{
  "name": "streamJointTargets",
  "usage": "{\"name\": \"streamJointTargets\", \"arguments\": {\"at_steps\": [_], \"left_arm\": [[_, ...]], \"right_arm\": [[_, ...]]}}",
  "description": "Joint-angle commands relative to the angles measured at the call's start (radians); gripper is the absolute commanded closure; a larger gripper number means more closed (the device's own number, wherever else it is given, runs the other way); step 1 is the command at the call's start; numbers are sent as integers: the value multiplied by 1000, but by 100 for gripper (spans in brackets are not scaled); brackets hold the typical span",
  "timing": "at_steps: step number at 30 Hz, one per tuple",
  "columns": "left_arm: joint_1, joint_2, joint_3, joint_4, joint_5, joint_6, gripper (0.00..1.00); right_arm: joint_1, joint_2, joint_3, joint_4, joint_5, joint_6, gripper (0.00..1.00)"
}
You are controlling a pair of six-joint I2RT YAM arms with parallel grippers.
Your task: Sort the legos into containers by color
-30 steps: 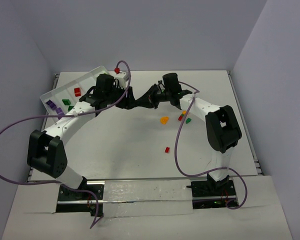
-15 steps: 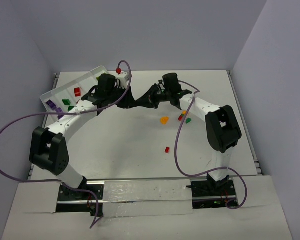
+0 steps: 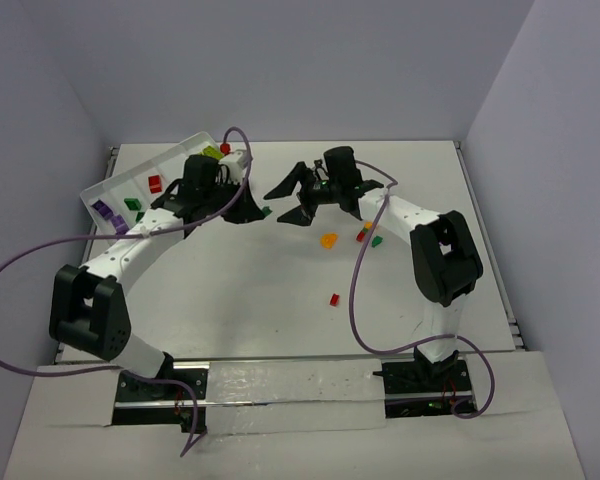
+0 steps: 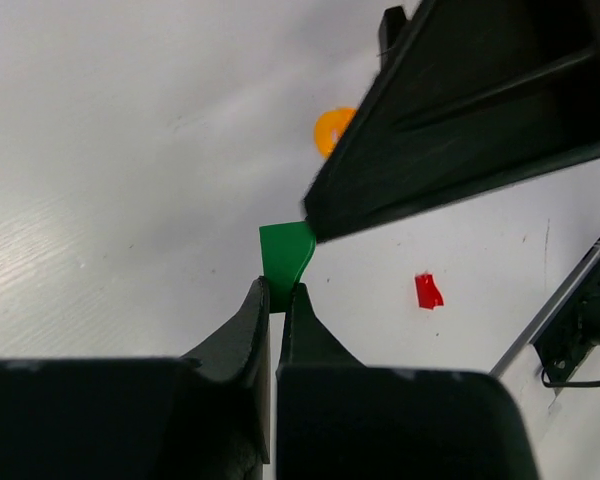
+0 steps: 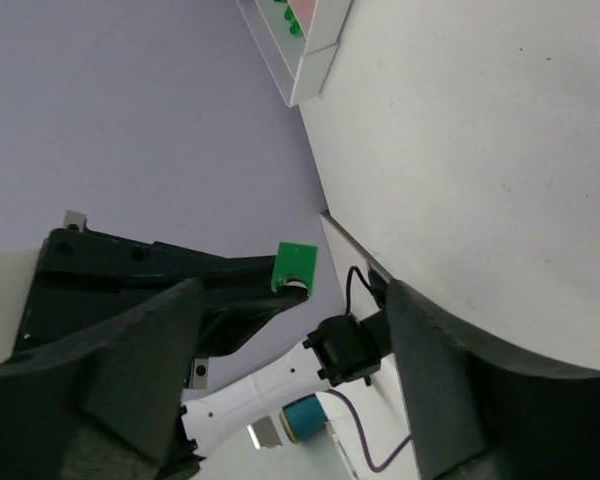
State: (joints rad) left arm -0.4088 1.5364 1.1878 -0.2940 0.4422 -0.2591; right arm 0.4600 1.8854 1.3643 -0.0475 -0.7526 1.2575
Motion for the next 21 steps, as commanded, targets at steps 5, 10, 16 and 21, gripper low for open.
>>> {"name": "streamJointTargets", "arguments": {"at_steps": [5,10,16,21], "left_arm": [[231,-149,-91,-84,63,78,100],[441,-172,-78,-167,-26,186,100],[621,-79,-44,-200,-143,248,100],[721,10,7,-175,-211,298,100]], "right_arm": [[-53,-60,69,-24,2,-122,5],[-70,-58,176,-227,61,-374,1],[-78,-42,294,-395,66,-748,0],[-84,-93,257,-435,88,-925,0]]}}
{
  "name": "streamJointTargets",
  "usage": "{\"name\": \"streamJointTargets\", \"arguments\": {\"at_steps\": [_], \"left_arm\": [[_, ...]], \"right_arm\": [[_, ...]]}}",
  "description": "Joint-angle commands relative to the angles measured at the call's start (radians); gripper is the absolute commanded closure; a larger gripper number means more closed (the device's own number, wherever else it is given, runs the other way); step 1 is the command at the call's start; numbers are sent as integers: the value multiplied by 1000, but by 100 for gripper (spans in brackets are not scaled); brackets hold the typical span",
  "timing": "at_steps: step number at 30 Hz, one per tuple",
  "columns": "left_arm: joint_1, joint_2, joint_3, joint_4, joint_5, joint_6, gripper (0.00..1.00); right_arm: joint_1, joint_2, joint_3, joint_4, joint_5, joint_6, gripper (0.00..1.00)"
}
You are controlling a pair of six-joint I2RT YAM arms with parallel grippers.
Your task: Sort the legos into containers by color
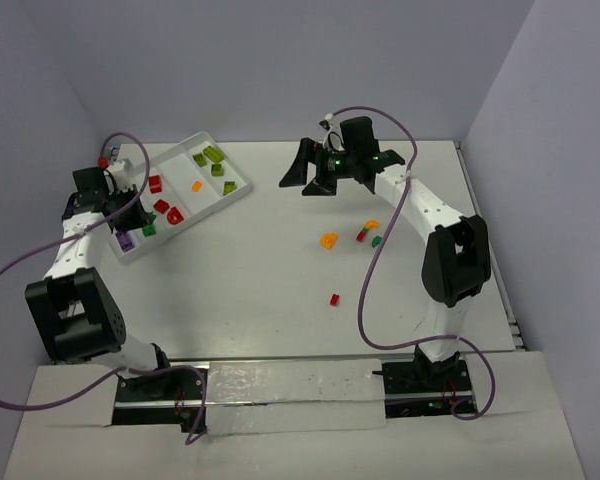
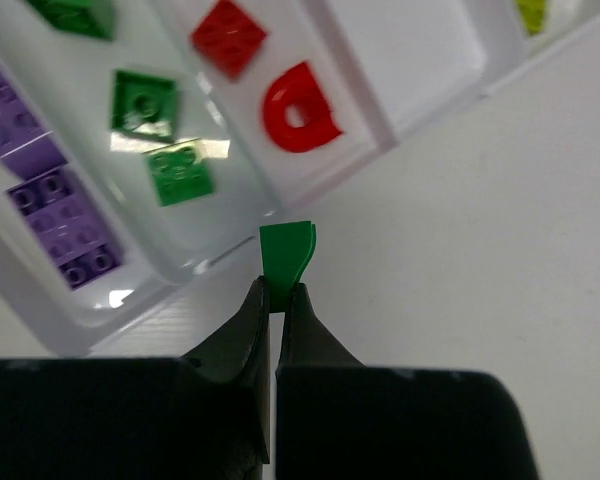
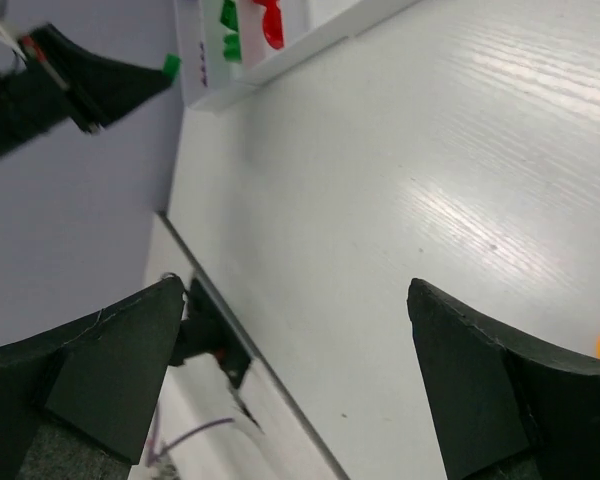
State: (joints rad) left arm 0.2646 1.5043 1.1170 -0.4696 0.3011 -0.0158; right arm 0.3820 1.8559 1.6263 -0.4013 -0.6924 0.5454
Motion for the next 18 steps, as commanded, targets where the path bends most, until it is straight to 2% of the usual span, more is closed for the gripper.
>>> {"name": "streamJointTargets", "arguments": {"at_steps": [1,6,8,18], "left_arm": [[62,71,103,3,-80,64,100],[97,195,212,27,-67,77,100],[99,249,306,23,-61,77,100],[106,536,617,9,-82,77,100]], "right_arm": [[-8,-73,-9,-102,67,-268,0],[-9,-106,-17,-125,142,-339,0],[-11,-113,-29,-124,151,-353,0],[-46,-84,-50,-119,103,-357,0]]}}
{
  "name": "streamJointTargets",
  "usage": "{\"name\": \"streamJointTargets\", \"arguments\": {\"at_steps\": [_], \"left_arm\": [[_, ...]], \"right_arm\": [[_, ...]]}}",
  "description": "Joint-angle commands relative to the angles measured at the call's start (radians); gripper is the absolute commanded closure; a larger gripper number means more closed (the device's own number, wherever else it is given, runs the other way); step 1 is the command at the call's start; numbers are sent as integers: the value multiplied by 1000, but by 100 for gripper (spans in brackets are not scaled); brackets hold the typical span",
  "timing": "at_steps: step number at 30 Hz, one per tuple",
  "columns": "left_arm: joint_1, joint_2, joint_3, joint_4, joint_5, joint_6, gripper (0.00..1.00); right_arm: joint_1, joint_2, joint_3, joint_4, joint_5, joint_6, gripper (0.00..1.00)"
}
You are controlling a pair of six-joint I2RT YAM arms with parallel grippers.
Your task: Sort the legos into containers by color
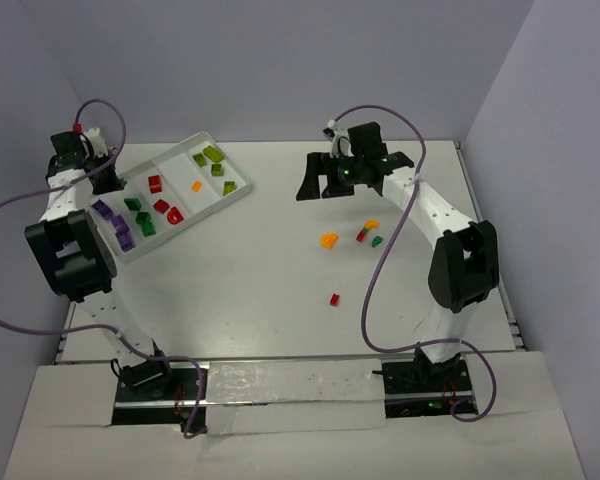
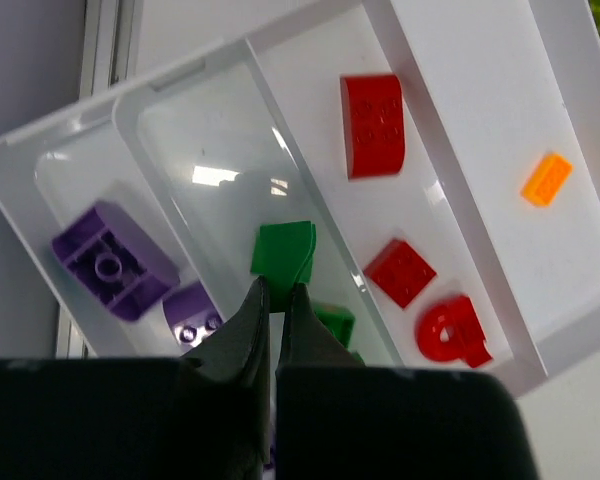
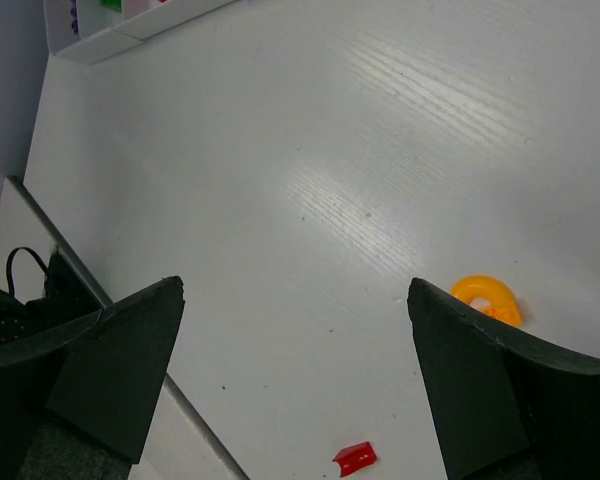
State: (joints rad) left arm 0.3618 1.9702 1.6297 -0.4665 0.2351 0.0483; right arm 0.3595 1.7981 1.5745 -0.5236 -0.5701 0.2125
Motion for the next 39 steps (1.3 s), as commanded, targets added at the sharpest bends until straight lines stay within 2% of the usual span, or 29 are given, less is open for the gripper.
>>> {"name": "streamJointTargets", "arguments": {"at_steps": [1,6,7,10,13,17,24,27,32,34,39], "left_arm": [[9,98,141,-4,-21,14,100],[9,181,215,-2,-58,14,99],[11,188,220,1,-60,15,97],[11,220,237,0,-78,12,86],[11,234,251,-1,-89,8,62],[12,231,257,2,-76,0,52],[12,202,280,-16,-26,-8,51],[7,139,247,-4,44,-16,52],[-34,-42,138,6,83,-3,53],[-61,-98,55,13,102,2,53],[-116,-279,-109,15,159,8,53]], "right_arm": [[-30,-21,5,-1,-24,-26,0],[-52,-2,21,-12,-39,-25,0],[-54,1,22,-13,-42,-25,0],[-54,15,33,-23,-49,-27,0],[-54,20,38,-30,-48,-28,0],[-54,21,35,-31,-48,-31,0],[-55,8,28,-35,-21,-50,0],[-56,-23,3,-46,40,-98,0],[-71,-72,-52,-107,198,-198,0],[-78,-83,-85,-130,289,-260,4],[-126,-136,-184,-181,384,-343,18]]}}
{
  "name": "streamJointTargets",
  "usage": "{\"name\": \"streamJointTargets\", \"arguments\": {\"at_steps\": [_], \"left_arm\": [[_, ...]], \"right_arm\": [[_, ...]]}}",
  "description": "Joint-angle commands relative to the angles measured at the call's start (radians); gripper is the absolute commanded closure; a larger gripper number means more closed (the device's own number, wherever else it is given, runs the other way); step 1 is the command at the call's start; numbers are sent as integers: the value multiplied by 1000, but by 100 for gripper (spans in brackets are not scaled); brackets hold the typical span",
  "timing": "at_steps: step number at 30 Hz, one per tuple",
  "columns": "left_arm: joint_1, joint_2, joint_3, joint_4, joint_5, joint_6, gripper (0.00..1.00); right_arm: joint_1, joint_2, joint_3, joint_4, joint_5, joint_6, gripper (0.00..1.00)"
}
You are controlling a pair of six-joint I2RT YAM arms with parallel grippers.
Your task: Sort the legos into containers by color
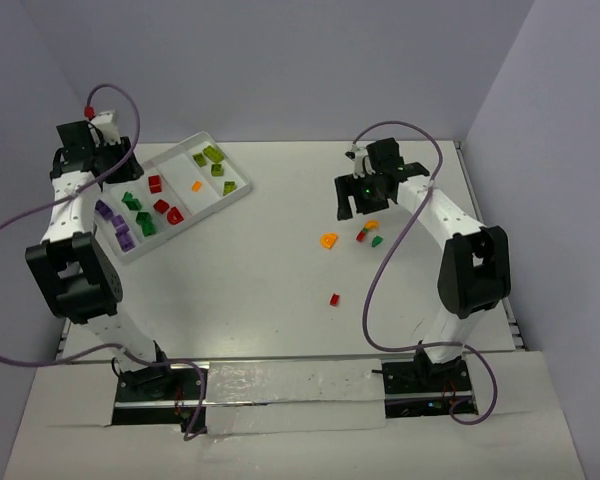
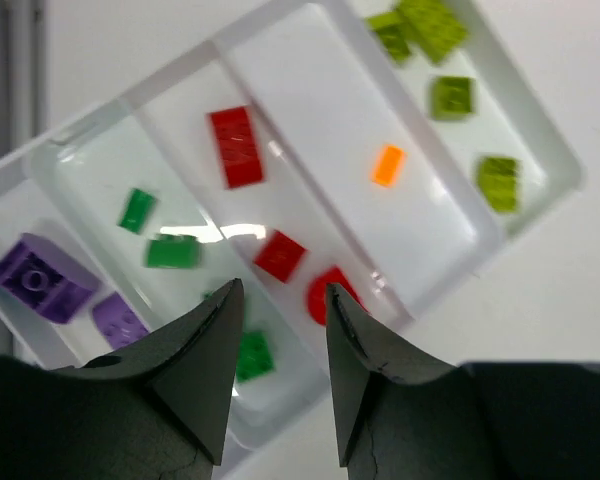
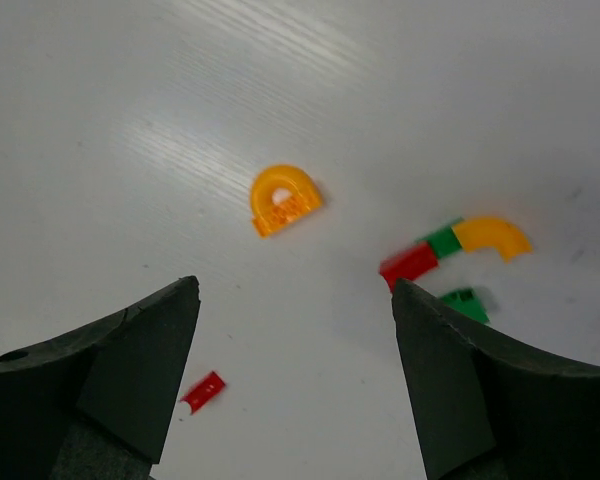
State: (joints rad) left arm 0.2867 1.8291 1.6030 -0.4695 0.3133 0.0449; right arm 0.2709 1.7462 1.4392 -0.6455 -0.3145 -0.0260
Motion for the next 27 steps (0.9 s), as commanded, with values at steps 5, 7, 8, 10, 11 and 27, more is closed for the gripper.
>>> {"name": "streamJointTargets", "arguments": {"at_steps": [5,7,8,10,11,27], "left_arm": [[-108,-247,-225,65,72,-12,53],[-136,-295,-273,84,68,-34,53],[-137,-298,-274,88,70,-36,53],[-150,-326,-296,94,74,-74,53],[-153,-338,-305,97,76,-89,52],[-155,-380,-343,101,92,-149,52]], "right_arm": [[-38,-106,-80,-68,124,-94,28],[-31,-84,-66,-69,94,-42,28],[-23,-76,-63,-69,84,-24,28],[6,-58,-66,-57,76,17,27],[28,-33,-66,-48,78,24,28],[111,187,22,-32,195,323,42]]}}
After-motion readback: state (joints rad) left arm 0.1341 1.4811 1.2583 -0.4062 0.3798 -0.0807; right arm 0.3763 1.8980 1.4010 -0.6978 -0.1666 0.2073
